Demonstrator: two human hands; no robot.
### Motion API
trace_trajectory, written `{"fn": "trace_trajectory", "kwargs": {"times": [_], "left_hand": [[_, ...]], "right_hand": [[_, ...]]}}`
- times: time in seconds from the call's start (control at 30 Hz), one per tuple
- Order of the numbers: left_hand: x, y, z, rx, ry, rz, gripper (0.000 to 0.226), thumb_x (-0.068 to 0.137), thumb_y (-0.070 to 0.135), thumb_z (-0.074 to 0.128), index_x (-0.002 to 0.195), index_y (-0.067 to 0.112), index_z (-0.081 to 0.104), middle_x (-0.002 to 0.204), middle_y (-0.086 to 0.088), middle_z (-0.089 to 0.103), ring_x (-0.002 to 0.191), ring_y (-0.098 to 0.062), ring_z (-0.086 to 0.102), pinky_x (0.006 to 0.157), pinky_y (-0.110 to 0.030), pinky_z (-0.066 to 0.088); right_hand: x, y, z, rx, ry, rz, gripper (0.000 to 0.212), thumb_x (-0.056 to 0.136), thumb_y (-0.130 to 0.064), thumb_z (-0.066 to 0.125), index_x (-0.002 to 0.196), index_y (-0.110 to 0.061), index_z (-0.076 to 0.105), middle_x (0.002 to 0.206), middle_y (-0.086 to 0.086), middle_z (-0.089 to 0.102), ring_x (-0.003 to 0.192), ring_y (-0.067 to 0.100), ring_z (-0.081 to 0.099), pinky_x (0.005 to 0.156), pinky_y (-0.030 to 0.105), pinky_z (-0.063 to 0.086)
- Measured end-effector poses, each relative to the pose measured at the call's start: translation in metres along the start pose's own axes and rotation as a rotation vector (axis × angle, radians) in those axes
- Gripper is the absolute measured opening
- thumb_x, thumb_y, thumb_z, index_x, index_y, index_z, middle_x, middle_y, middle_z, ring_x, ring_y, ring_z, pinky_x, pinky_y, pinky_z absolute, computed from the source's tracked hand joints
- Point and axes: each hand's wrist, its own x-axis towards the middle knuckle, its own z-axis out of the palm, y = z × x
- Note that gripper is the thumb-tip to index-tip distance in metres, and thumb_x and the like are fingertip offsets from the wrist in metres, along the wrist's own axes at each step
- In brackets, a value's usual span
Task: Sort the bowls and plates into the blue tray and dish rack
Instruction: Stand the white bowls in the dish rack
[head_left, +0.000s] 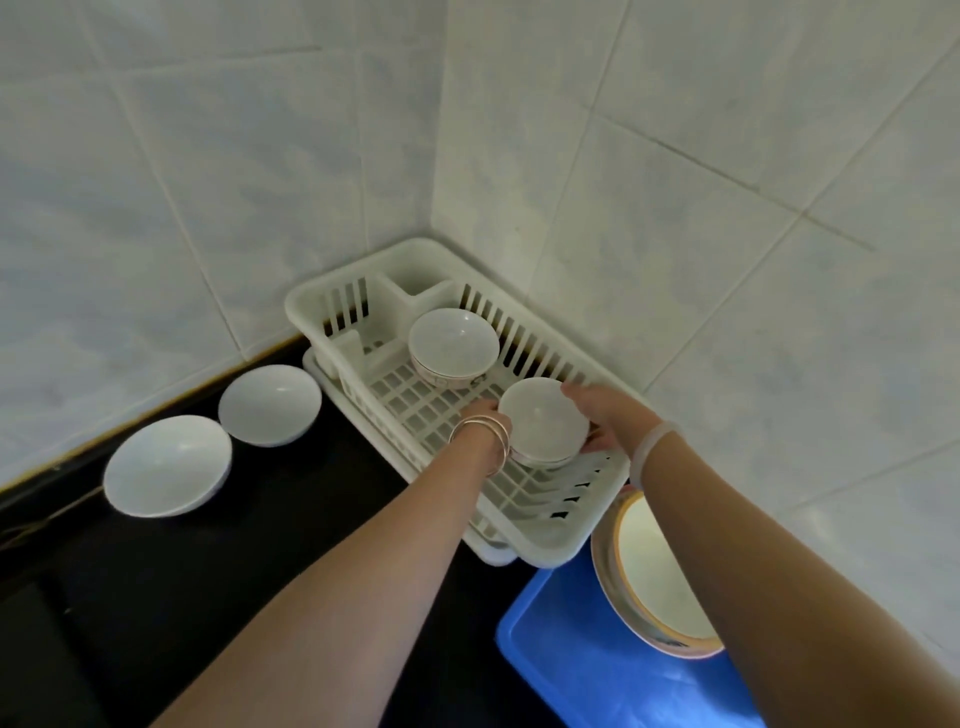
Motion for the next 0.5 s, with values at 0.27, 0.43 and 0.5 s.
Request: {"fn": "trace_trajectory", "kwargs": {"times": [0.27, 0.43, 0.5], "left_hand": [[0.004, -0.001, -0.001, 0.014, -0.069, 0.008, 0.056, 0.081, -0.014, 0.044, 0.132, 0.008, 0.05, 0.131, -0.017, 0.054, 0.116, -0.04, 0.052, 0.098, -0.051, 0.046], [0.002, -0.002, -0.002, -0.009, -0.079, 0.016, 0.057, 0.081, -0.014, 0.044, 0.132, 0.01, 0.049, 0.13, -0.016, 0.055, 0.114, -0.038, 0.053, 0.097, -0.051, 0.047], [-0.001, -0.001, -0.003, 0.012, -0.078, 0.025, 0.051, 0.083, -0.01, 0.043, 0.13, 0.009, 0.052, 0.127, -0.018, 0.056, 0.109, -0.037, 0.054, 0.096, -0.05, 0.048]], "right_hand": [[-0.005, 0.005, 0.007, -0.433, 0.209, -0.195, 0.036, 0.097, -0.03, 0.039, 0.113, -0.003, 0.058, 0.091, 0.011, 0.063, 0.076, 0.025, 0.056, 0.077, 0.037, 0.05], [-0.011, 0.014, 0.013, -0.542, 0.289, -0.244, 0.029, 0.098, -0.027, 0.038, 0.101, -0.005, 0.056, 0.077, 0.003, 0.051, 0.069, 0.02, 0.046, 0.068, 0.03, 0.035], [-0.013, 0.015, 0.013, -0.536, 0.309, -0.243, 0.027, 0.098, -0.026, 0.038, 0.087, -0.006, 0.053, 0.07, 0.001, 0.049, 0.06, 0.015, 0.043, 0.058, 0.028, 0.033]]}}
